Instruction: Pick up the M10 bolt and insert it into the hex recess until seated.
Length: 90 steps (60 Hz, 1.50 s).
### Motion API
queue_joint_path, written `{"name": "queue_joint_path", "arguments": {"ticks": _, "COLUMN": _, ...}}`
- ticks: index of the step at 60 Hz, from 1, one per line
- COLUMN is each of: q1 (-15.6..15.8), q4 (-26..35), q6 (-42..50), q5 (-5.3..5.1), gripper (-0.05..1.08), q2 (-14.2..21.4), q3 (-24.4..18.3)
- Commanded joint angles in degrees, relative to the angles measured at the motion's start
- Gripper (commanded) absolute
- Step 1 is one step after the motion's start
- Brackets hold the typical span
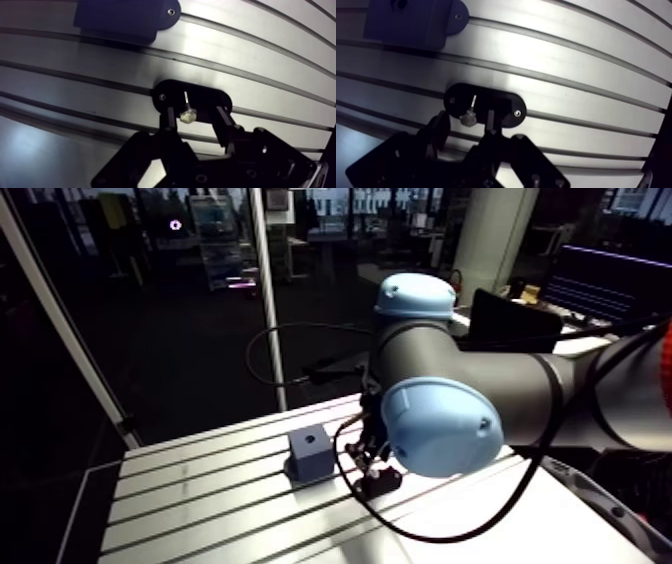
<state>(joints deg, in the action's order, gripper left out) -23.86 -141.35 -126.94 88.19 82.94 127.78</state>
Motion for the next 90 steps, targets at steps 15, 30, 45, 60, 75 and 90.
{"name": "queue_joint_path", "arguments": {"ticks": 15, "q1": 0.48, "q4": -1.71, "q6": 0.94, "q5": 0.09, "gripper": 0.51, "q2": -2.11, "q3": 0.16}}
{"name": "queue_joint_path", "arguments": {"ticks": 30, "q1": 0.57, "q4": -1.71, "q6": 1.02, "q5": 0.09, "gripper": 0.52, "q2": -2.04, "q3": 0.41}}
{"name": "queue_joint_path", "arguments": {"ticks": 45, "q1": 0.57, "q4": -2.23, "q6": 1.03, "q5": 0.09, "gripper": 0.53, "q2": -2.04, "q3": 0.67}}
{"name": "queue_joint_path", "arguments": {"ticks": 60, "q1": 0.48, "q4": -2.41, "q6": 0.77, "q5": 0.34, "gripper": 0.53, "q2": -1.95, "q3": 0.76}}
{"name": "queue_joint_path", "arguments": {"ticks": 75, "q1": 0.48, "q4": -2.50, "q6": 0.07, "q5": 0.44, "gripper": 0.53, "q2": -2.02, "q3": 0.68}}
{"name": "queue_joint_path", "arguments": {"ticks": 90, "q1": 0.48, "q4": -2.41, "q6": 0.15, "q5": 0.36, "gripper": 0.55, "q2": -2.04, "q3": 0.84}}
